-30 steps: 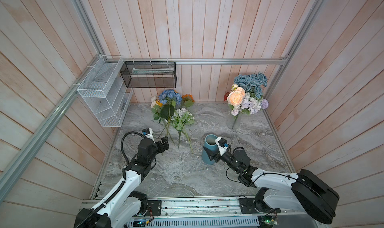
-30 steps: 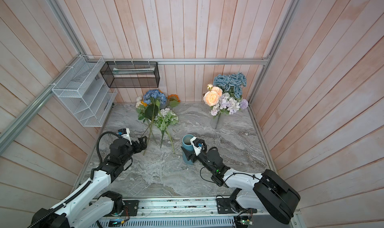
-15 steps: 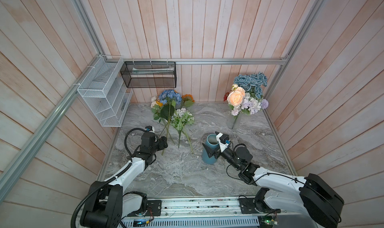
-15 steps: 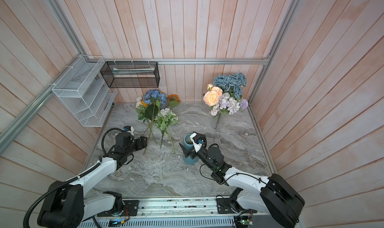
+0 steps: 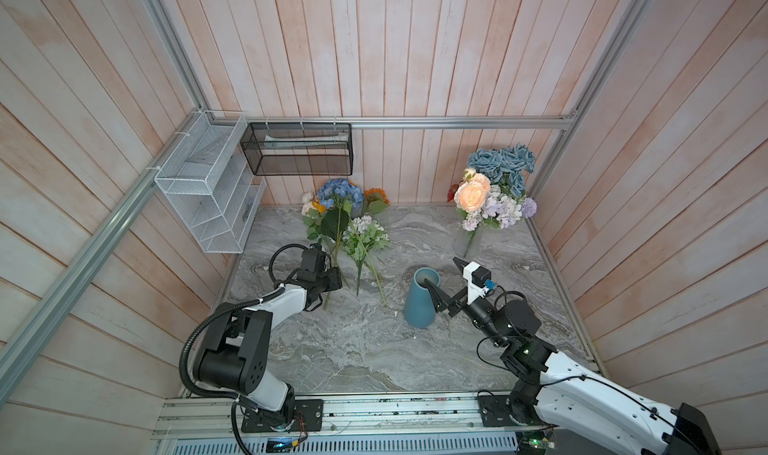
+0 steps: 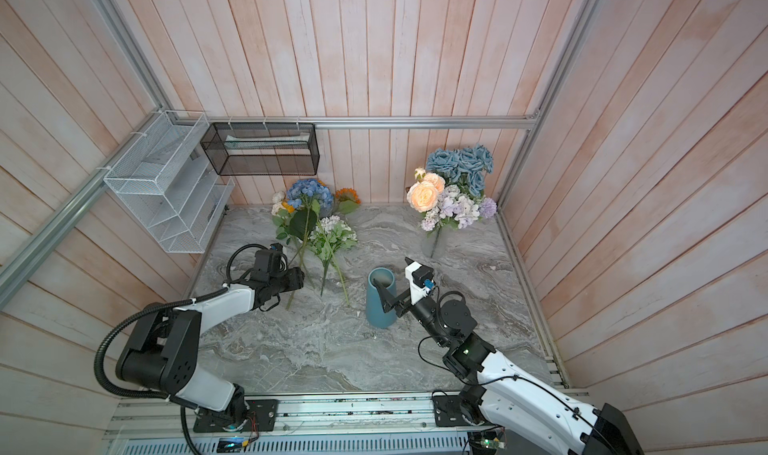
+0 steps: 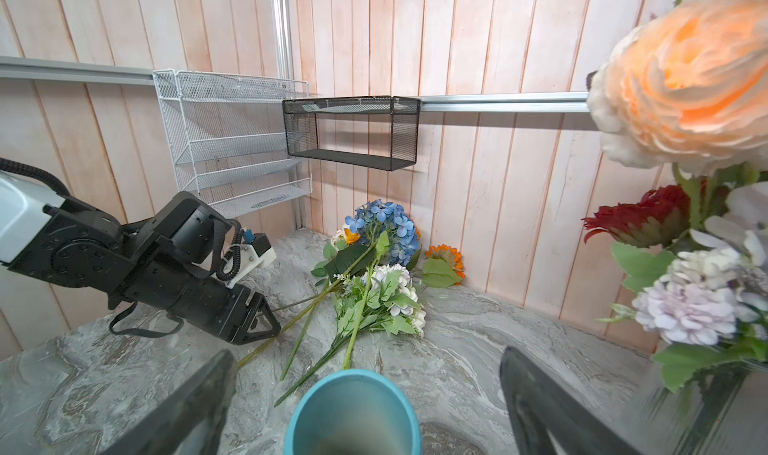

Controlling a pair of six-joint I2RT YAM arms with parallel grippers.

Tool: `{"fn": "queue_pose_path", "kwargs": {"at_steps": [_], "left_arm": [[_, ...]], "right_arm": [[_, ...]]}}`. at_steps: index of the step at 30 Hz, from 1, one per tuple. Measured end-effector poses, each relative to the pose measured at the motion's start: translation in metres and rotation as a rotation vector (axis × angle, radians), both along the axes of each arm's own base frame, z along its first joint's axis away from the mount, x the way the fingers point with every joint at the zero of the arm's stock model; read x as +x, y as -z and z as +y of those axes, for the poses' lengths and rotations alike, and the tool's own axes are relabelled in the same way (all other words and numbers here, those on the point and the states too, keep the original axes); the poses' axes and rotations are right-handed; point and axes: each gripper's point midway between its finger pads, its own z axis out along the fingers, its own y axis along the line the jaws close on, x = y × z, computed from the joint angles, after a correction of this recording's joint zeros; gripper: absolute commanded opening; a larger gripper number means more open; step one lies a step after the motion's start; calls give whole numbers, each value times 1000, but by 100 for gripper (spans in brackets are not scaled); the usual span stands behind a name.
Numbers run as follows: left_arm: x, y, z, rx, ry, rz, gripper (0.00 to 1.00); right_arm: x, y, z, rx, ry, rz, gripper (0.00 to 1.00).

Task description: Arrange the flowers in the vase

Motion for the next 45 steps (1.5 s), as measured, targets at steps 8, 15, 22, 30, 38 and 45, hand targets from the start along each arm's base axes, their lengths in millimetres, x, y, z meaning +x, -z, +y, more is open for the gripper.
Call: {"fn": "queue_pose_path", "kwargs": {"at_steps": [8,15,22,30,38,45], "left_arm": [[16,24,0,39,-14,92,37],[13,30,1,38,-20,115,28],[16,31,-2,28,-13,110,6],[15,31,-17,48,33,98,0],[2,-15,-45,53,101,15,0],[-15,-120,-81,-79,203,-226,0]], "right_arm": [[25,1,-10,-35,77,69,98],[32,14,-12,-52,87,122,98],[32,11,-16,-44,95,115,98],[30,3,-21,-25,104,96,98],[32,2,-23,-4,109,107,98],[35,-8,-22,17,105,108,98]]}}
